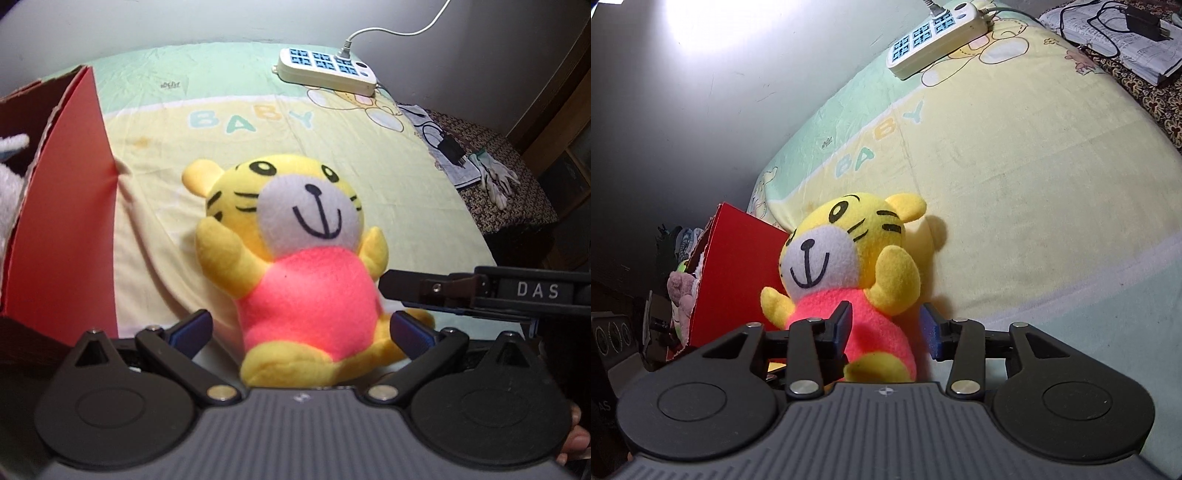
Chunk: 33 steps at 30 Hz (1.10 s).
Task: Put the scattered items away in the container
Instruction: 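Close the right gripper on the yellow tiger plush's foot, then lift the yellow tiger plush with the right gripper toward the red box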
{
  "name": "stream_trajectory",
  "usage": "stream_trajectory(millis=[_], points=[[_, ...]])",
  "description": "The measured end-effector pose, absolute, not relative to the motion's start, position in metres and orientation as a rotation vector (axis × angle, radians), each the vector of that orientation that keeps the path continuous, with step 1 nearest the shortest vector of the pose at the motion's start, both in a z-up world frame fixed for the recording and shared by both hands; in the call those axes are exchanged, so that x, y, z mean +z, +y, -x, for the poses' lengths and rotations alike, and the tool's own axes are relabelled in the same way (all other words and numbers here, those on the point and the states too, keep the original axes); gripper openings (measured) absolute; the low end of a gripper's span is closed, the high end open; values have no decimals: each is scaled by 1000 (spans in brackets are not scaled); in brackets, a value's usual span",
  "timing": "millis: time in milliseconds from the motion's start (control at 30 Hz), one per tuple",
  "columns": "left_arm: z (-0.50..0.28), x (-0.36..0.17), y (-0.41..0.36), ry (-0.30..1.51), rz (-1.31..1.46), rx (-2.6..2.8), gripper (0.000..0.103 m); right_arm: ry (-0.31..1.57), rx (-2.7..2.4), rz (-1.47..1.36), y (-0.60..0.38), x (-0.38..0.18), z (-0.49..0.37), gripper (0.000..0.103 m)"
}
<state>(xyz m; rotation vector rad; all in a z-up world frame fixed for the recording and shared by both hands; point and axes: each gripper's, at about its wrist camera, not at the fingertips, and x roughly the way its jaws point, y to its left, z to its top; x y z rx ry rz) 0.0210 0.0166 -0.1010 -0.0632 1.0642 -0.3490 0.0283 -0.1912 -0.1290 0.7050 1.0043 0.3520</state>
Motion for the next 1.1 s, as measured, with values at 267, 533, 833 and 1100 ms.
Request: stream_trajectory(millis=[267,533,833,1100], points=[[-42,-114,8,1098,46,-340,102,1051,446,-758,-186,-145,-49,57],[-49,-126,19,1137,136,-345,102,1087,483,-930,-188,-167,-51,56],[-41,-124,16,1106,128,-373,101,1081,522,-925,-185,-158,-43,41],[-20,-113,7,1102,128,-454,101,1047,503,-871,-194,-138,-18,41]])
